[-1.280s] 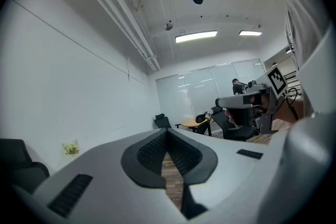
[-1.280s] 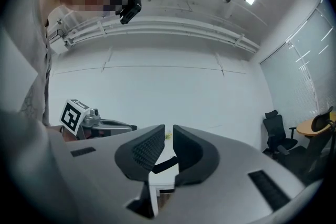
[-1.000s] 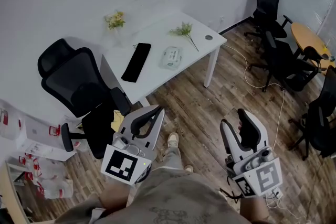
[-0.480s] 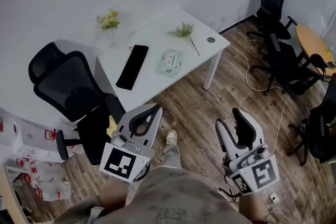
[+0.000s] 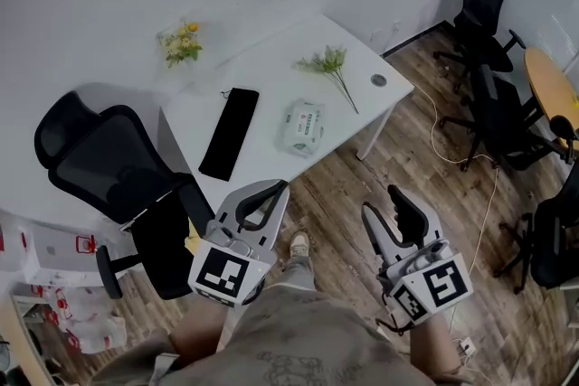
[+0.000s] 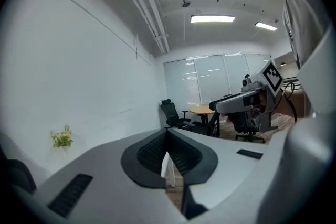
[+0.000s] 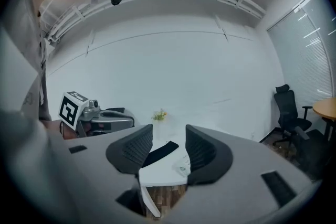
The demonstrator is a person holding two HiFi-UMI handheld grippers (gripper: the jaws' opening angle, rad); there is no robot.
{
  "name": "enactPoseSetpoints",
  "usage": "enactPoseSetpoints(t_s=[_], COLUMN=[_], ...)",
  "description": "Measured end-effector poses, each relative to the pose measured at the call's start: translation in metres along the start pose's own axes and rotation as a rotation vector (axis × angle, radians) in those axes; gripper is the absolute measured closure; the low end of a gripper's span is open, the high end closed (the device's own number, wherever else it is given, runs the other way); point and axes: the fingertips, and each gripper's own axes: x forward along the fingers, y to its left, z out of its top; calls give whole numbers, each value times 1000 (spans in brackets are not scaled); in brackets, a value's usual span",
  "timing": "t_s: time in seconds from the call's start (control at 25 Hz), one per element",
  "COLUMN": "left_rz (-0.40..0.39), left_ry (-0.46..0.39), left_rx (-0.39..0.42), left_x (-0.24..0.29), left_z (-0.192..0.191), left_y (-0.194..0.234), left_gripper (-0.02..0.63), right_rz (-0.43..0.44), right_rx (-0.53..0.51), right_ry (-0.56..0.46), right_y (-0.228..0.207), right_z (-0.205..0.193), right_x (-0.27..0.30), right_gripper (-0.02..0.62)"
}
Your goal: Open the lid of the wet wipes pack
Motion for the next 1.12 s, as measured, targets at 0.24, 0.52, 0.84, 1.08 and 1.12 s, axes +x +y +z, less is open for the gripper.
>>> enactPoseSetpoints(t_s=[0.24,0.52,0.84,1.08,1.12], left_rz=[-65,-119,-146,-143,-143], left_ry=[86,159,254,301,311], left_rx=[11,-27,-67,-129,-140], left_x=[53,103,134,150,154], left_z=[-39,-76,-124,-161,-167], left_y=[51,95,119,124,124], left_gripper=[589,589,589,589,589], right_rz=[-5,-34,-22,-18,-15], right_rx=[18,73,213,234,245], right_ry=[82,201,298,388,404], right_y=[-23,-56,-74,-86,-89], right_z=[-14,-64,-119,-165,-173], right_x=[78,154,207,246,252], right_gripper=[399,399,400,400,400])
